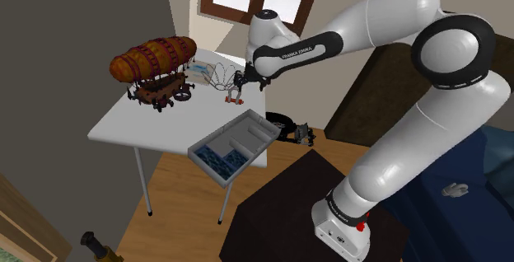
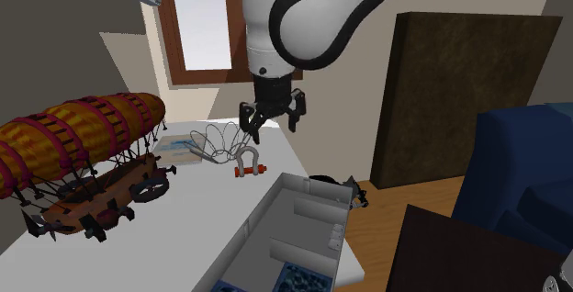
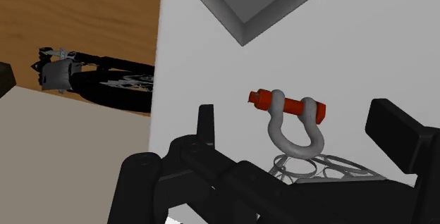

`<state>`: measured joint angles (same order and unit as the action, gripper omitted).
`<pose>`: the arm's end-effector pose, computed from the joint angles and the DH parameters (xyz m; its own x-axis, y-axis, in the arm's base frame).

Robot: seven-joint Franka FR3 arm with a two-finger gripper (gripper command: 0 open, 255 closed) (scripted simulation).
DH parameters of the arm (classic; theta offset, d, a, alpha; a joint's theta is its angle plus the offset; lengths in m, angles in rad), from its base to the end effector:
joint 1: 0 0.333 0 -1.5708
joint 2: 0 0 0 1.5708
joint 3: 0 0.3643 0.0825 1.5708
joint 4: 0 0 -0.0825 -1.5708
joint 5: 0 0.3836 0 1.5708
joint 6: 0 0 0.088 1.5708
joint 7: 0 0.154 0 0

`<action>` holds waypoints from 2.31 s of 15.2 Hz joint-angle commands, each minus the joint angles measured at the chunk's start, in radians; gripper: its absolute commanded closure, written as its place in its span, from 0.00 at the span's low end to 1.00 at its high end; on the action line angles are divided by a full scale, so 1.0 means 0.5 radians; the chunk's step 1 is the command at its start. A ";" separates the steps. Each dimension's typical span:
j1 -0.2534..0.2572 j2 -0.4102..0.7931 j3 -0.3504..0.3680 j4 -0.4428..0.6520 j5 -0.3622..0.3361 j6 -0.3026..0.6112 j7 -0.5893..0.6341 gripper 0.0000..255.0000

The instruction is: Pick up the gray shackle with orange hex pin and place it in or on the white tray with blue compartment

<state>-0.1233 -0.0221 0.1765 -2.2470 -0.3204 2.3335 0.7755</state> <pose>0.5349 0.0127 0.3895 0.8547 -0.4634 0.2341 -0.4992 -0.8573 0.1255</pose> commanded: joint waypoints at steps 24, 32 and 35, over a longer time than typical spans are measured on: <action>0.070 0.953 -0.161 0.747 -0.514 0.238 0.662 0.00; 0.069 0.953 -0.161 0.747 -0.514 0.238 0.662 1.00; 0.070 0.953 -0.161 0.747 -0.514 0.238 0.662 1.00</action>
<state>-0.0885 0.4539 0.0962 -1.8733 -0.5774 2.4526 1.1064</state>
